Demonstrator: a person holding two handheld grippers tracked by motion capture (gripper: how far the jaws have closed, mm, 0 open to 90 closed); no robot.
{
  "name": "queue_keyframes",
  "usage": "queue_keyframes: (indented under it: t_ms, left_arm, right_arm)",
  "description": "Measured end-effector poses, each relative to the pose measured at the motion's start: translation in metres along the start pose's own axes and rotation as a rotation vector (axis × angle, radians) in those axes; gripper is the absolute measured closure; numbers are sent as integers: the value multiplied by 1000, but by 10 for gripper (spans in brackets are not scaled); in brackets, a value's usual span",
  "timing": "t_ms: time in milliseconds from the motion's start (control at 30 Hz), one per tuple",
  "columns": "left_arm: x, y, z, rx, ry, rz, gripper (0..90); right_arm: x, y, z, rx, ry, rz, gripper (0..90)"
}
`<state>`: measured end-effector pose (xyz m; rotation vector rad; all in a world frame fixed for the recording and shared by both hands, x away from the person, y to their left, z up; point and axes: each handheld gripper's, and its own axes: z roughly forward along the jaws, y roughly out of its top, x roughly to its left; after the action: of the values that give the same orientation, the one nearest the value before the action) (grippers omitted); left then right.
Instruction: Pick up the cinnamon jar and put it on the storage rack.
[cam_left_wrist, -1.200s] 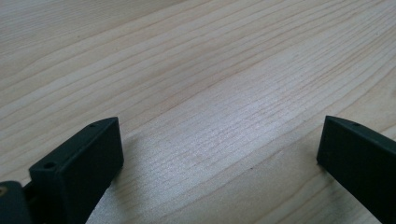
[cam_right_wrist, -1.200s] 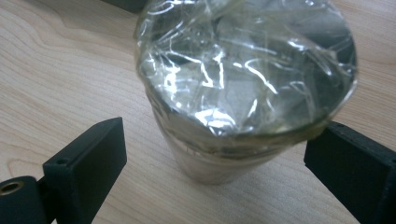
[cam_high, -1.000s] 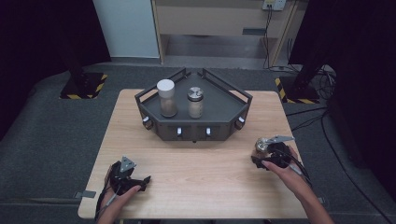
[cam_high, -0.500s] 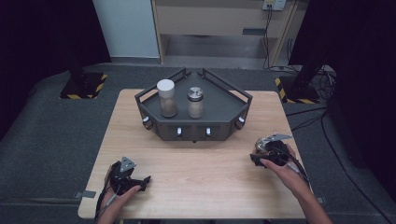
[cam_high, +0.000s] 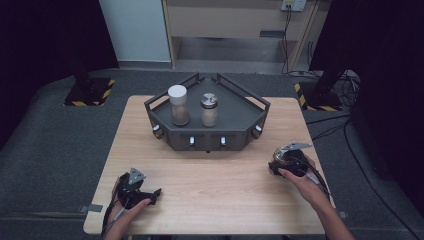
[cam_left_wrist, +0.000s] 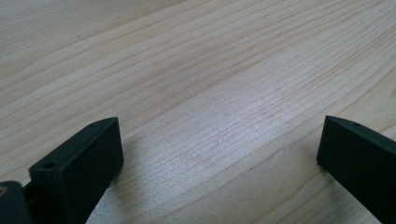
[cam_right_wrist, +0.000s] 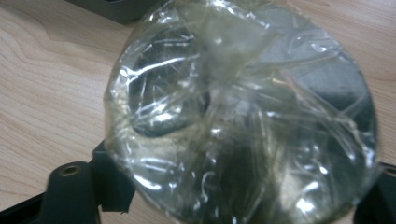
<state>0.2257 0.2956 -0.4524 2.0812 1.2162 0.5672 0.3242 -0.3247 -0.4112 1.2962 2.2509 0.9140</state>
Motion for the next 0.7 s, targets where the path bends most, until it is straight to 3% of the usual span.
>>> queue_keyframes:
  t_ms: [300,700]
  left_arm:
    - [0,0,0,0,0,0,0]
    - [0,0,0,0,0,0,0]
  right_arm:
    - [3,6,-3,20,-9,-14,309]
    - [9,18,-30,-16,2,-62,309]
